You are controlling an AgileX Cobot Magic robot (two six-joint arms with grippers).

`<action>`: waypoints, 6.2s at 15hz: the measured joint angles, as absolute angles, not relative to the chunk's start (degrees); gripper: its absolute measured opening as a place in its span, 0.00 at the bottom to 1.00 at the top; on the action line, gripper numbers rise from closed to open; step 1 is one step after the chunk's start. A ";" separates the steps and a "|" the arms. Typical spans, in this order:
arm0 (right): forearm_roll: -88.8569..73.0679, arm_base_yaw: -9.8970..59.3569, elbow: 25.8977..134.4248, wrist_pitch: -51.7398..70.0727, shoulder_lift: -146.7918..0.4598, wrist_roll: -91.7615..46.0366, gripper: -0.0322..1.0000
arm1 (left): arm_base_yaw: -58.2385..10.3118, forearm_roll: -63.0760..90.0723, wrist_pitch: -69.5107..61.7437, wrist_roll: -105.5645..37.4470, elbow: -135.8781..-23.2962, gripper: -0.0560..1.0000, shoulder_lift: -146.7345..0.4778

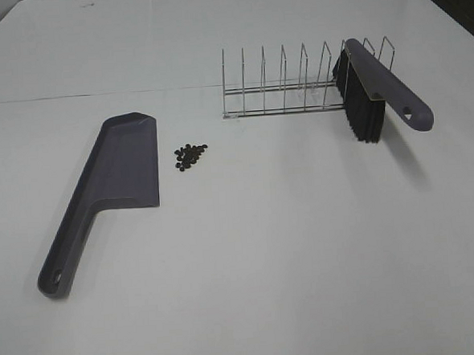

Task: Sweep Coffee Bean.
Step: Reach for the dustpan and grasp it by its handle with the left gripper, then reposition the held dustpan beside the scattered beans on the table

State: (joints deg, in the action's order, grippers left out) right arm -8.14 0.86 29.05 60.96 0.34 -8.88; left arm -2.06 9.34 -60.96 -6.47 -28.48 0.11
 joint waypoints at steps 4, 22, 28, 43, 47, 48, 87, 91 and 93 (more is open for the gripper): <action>-8.14 0.86 29.05 60.96 0.34 -8.88 0.72 | -2.06 9.34 -60.96 -6.47 -28.48 0.71 0.11; -8.14 0.86 29.05 60.96 0.34 -8.88 0.72 | -2.06 9.34 -60.96 -6.47 -28.48 0.71 0.11; -8.14 0.86 29.05 60.96 0.34 -8.88 0.72 | -2.06 9.34 -60.96 -6.47 -28.48 0.71 0.11; -8.14 0.86 29.05 60.96 0.34 -8.88 0.72 | -2.06 9.34 -60.96 -6.47 -28.48 0.71 0.11; -8.14 0.86 29.05 60.96 0.34 -8.88 0.72 | -2.06 9.34 -60.85 -5.39 -28.48 0.71 0.11; -8.14 0.86 29.05 60.96 0.34 -8.88 0.72 | -2.06 9.28 -60.73 -4.93 -28.53 0.71 -0.23; -8.14 0.86 29.05 60.96 0.34 -8.88 0.72 | -16.33 6.25 -43.83 5.90 -67.95 0.66 -119.06; -8.14 0.86 29.05 60.96 0.34 -8.88 0.72 | -16.33 6.07 -43.77 8.48 -68.18 0.36 -119.18; -8.14 0.86 29.05 60.96 0.34 -8.88 0.72 | -16.33 6.07 -43.72 9.85 -68.18 0.36 -118.89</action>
State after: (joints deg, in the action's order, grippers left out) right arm -8.14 0.86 29.05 60.96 0.34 -8.88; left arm -16.33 6.07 -43.72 9.85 -68.18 -118.89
